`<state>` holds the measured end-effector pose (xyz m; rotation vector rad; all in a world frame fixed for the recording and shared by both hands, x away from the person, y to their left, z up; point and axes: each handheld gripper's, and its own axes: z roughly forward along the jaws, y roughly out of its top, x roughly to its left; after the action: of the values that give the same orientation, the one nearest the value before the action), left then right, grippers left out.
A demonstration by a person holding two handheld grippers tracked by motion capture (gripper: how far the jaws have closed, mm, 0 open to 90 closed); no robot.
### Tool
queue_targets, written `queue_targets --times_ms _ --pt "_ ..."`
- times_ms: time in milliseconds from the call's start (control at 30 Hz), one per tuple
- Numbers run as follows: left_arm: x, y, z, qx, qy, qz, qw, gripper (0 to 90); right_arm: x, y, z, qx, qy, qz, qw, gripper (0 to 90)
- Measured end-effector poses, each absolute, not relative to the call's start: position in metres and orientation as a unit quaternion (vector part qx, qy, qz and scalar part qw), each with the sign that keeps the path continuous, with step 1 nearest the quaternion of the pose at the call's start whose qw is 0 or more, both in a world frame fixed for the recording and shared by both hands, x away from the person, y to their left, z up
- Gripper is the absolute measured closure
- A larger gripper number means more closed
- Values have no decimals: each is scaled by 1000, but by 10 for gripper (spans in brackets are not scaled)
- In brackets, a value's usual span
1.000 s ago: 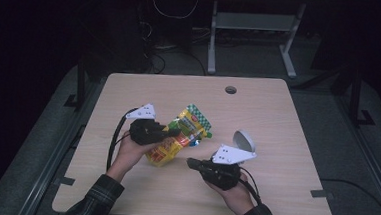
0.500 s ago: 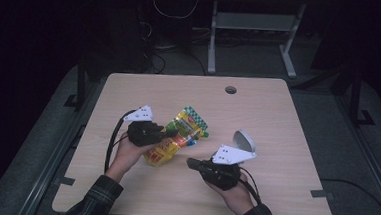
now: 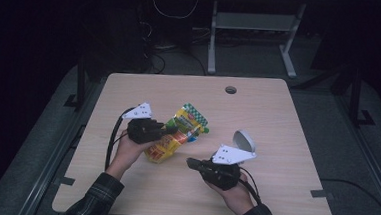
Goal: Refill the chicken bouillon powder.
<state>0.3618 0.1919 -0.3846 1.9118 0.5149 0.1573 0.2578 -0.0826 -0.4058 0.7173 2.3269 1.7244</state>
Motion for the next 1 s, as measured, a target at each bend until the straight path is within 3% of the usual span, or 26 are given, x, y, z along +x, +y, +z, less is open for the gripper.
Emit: queue_targets --times_ms 1000 --pt "333 237 -381 798 236 80 549 861 258 -82 -406 238 778 575 81 898"
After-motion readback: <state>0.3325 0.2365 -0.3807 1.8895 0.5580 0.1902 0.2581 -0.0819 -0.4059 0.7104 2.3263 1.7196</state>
